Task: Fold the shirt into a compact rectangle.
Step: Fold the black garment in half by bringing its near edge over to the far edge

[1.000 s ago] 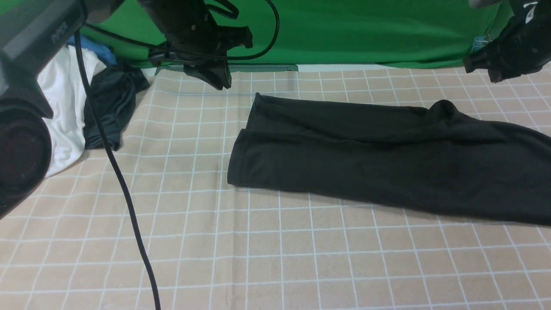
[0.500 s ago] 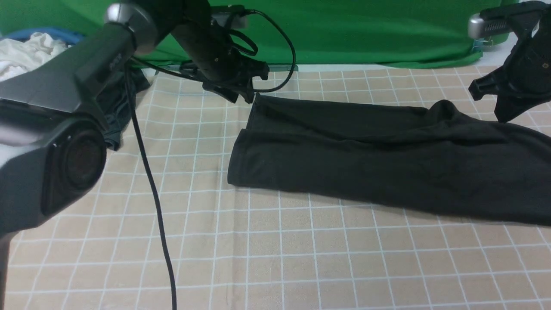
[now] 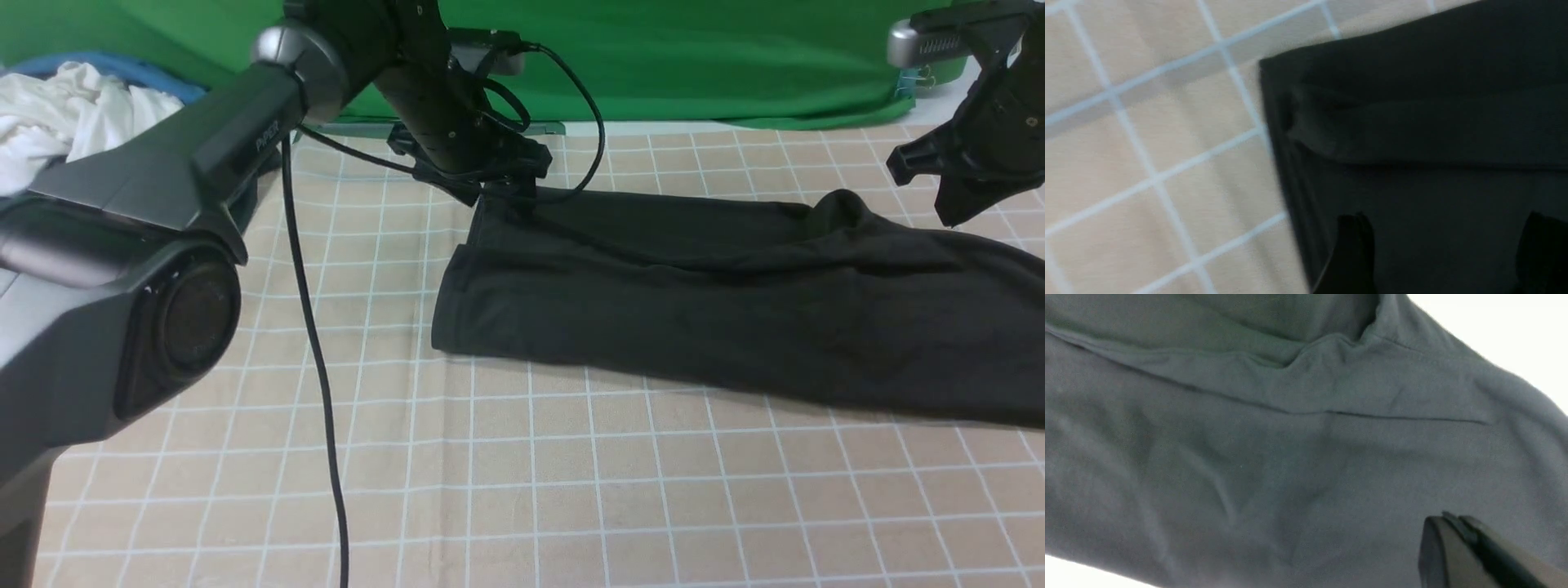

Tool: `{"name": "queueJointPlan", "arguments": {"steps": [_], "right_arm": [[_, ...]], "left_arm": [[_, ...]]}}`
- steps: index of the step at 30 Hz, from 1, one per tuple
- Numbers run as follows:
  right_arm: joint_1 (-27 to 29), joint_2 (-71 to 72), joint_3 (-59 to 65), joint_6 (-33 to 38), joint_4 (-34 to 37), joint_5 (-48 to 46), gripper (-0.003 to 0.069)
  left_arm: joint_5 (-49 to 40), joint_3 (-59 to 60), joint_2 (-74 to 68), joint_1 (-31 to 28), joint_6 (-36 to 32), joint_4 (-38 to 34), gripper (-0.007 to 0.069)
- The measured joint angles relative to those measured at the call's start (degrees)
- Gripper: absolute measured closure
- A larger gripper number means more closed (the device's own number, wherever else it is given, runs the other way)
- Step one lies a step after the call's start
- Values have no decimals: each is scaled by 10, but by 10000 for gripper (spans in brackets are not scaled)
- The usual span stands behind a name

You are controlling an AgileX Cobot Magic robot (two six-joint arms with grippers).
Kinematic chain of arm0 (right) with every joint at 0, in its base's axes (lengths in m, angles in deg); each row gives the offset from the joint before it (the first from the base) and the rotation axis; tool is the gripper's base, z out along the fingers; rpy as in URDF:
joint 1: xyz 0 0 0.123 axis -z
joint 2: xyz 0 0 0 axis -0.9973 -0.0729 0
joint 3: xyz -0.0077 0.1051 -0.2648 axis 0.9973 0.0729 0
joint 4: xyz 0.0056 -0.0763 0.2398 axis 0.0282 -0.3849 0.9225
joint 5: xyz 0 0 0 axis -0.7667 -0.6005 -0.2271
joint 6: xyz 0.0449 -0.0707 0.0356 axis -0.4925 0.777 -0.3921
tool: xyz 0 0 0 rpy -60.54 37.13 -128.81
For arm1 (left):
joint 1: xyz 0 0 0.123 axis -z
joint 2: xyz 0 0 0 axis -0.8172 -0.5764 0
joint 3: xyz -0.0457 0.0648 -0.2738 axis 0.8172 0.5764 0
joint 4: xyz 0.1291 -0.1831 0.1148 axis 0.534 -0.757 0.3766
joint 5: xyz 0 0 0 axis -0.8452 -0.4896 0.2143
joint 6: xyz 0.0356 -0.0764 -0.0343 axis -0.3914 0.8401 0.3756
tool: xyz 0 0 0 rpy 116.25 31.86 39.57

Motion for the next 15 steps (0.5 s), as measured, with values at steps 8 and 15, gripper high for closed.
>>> {"name": "queueJointPlan", "arguments": {"steps": [8, 15], "right_arm": [[0, 0, 0, 0, 0, 14, 632], [0, 0, 0, -2, 0, 32, 632]], "left_arm": [[42, -1, -40, 1, 26, -25, 388], [147, -1, -60, 1, 30, -56, 601]]}}
